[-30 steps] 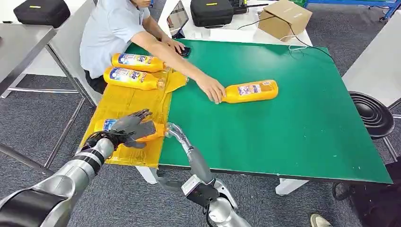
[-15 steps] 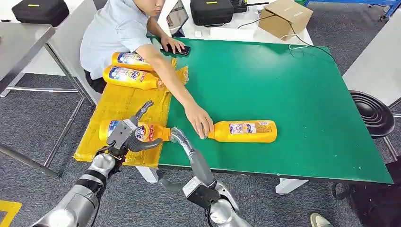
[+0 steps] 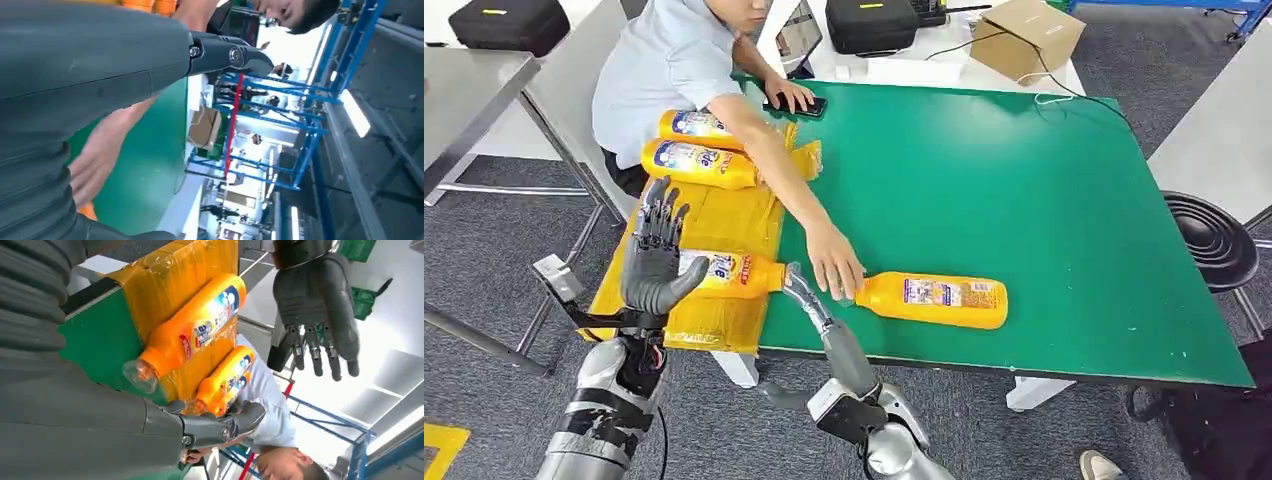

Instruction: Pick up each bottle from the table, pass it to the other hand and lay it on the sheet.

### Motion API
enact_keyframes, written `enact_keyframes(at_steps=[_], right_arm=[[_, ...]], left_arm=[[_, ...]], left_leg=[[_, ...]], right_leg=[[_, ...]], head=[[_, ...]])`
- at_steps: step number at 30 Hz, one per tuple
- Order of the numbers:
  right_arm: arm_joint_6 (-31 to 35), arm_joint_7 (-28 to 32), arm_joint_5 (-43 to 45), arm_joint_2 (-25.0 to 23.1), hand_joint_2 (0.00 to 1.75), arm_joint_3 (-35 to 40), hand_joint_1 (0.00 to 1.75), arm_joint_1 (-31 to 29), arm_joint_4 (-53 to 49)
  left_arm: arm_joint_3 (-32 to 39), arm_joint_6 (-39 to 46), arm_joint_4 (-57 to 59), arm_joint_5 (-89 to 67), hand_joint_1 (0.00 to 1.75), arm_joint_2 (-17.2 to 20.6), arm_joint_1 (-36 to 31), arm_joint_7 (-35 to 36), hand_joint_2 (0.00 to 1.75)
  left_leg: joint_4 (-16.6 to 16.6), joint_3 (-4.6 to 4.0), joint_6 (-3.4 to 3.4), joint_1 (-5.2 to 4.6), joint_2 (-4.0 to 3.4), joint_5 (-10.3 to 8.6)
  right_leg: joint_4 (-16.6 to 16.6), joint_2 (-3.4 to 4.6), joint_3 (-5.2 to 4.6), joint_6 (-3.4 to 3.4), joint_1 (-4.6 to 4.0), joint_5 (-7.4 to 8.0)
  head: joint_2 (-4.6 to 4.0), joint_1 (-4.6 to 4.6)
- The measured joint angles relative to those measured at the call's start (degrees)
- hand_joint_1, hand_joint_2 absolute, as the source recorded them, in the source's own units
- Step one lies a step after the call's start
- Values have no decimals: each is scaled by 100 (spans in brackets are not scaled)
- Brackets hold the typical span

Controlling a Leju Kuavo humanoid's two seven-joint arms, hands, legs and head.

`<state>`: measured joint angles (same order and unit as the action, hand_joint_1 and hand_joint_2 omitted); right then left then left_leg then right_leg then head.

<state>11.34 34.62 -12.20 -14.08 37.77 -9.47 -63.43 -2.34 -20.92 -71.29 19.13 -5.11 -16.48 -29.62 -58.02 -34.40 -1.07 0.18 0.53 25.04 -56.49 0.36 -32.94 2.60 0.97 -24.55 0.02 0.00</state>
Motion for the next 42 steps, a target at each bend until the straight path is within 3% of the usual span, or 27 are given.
enact_keyframes(at_steps=[9, 13, 17, 20, 27, 42], right_arm=[[61, 28, -118, 2, 175, -2, 0, 2, 24], [834, -9, -884, 61, 175, -33, 0, 0, 13], [1819, -771, -2358, 346, 175, -282, 0, -114, -42], [2000, -1369, -3126, 641, 175, -659, 0, -256, -39], [2090, -2048, -4359, 1036, 175, -1482, 0, -599, 37], [1899, -2221, -4371, 1200, 175, -1856, 0, -667, 146]], left_arm=[[333, -28, -565, 687, 0, -144, 231, 26, 175], [426, -66, -971, 804, 0, -197, 410, 72, 175], [516, 343, -1462, 933, 0, -337, 783, 181, 175], [542, 396, -1732, 957, 0, -381, 1081, 203, 175], [553, 568, -2254, 522, 0, -488, 1391, 101, 175], [505, 669, -2486, 321, 0, -533, 1527, 70, 175]], left_leg=[[0, 0, 0, 0, 0, 0], [0, -1, 0, 0, -1, 1], [0, -1, -1, -3, 0, 1], [0, -2, -1, -7, 4, 1], [-3, -1, -2, -8, 3, 0], [-2, -2, -1, -1, 2, 1]], right_leg=[[0, 0, -1, 0, 0, 0], [0, 0, -1, 0, 0, 0], [4, 0, 0, 0, 2, 0], [6, -1, 2, 1, 6, 0], [5, -1, 2, 3, 4, 3], [4, -1, 1, 2, 0, 2]], head=[[0, 0], [0, 0], [0, 2], [0, 0], [0, 0], [0, 0]])
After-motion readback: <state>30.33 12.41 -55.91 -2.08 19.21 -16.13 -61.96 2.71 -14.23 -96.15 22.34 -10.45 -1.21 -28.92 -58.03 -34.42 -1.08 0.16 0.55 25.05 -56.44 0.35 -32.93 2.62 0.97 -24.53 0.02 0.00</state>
